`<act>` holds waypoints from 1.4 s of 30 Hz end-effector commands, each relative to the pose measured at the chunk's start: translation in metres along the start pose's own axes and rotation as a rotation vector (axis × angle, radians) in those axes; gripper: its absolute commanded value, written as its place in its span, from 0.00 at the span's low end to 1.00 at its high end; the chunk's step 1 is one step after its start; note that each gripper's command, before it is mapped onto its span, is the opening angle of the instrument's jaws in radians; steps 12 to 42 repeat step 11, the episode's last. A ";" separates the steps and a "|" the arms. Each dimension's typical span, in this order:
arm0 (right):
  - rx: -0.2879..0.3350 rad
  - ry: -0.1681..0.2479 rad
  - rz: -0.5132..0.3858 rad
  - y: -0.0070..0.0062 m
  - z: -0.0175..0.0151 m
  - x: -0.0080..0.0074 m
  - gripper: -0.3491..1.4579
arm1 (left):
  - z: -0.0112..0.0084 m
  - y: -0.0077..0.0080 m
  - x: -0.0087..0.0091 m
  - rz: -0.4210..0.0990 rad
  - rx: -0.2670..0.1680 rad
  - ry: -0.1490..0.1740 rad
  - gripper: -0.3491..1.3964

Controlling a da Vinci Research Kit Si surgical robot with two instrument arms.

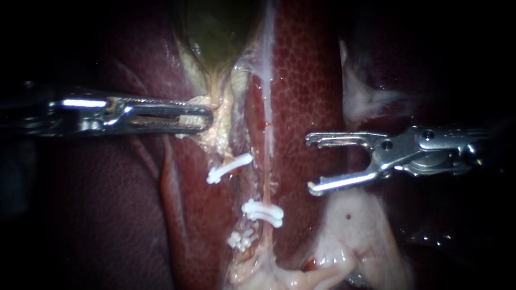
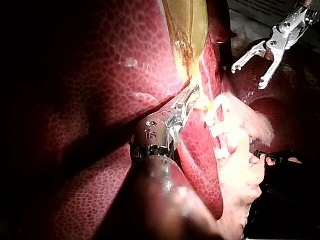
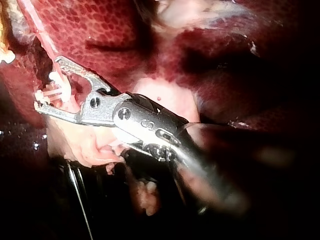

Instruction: Going back second clip right tube

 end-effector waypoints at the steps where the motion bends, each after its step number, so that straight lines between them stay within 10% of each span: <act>1: 0.000 0.000 0.000 0.0000 0.0000 0.0000 0.52 | 0.0000 0.0000 0.0000 -0.001 -0.001 0.000 0.11; 42: 0.000 0.000 0.000 0.0000 0.0001 0.0001 0.52 | 0.0001 0.0000 0.0000 0.000 0.003 0.001 0.11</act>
